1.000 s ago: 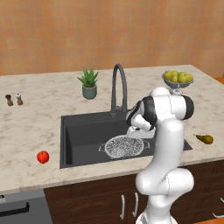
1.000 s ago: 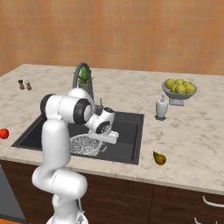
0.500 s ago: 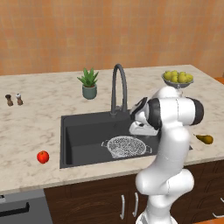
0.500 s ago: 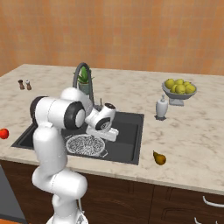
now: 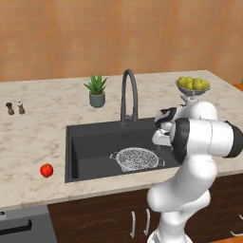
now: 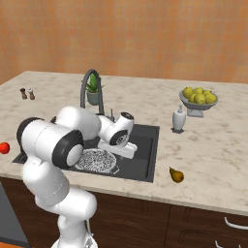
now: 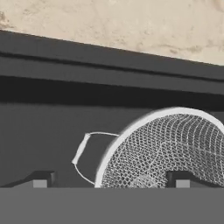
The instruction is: Put the colander in the sink, put the apple, pear in the colander, and turn on the sink faucet and pour water over the colander.
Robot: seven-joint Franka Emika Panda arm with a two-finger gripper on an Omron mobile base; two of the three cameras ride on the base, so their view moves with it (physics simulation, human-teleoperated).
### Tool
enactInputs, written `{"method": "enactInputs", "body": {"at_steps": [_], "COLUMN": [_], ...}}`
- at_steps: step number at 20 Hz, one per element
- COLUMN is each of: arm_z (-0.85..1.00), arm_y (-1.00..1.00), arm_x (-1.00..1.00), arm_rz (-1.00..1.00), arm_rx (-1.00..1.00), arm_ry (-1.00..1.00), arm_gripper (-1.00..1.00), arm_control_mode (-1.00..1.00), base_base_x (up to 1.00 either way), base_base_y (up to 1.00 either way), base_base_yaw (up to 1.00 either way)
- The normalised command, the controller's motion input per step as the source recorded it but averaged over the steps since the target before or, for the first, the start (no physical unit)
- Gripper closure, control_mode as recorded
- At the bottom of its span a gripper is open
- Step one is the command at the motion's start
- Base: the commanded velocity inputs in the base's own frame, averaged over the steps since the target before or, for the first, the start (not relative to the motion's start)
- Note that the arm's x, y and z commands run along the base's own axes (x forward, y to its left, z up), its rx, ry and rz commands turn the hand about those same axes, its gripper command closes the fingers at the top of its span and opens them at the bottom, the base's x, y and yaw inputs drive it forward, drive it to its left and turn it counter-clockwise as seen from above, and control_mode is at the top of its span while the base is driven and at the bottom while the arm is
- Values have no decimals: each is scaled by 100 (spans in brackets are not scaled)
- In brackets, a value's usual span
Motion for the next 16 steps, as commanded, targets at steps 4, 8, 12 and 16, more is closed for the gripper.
{"method": "enactInputs", "body": {"at_steps": [4,8,12,16], "arm_z": [47,38,40,32], "arm_y": [-42,-33,-29,-32], "arm_x": [-47,-40,-25,-15], "arm_rz": [-52,-65,-73,-75], "arm_rx": [12,6,1,0], "arm_ry": [3,8,24,36], "arm_gripper": [-100,-100,-100,-100], "arm_control_mode": [-100,-100,-100,-100], "base_base_x": [0,0,0,0], "base_base_y": [0,0,0,0], "base_base_yaw": [0,0,0,0]}}
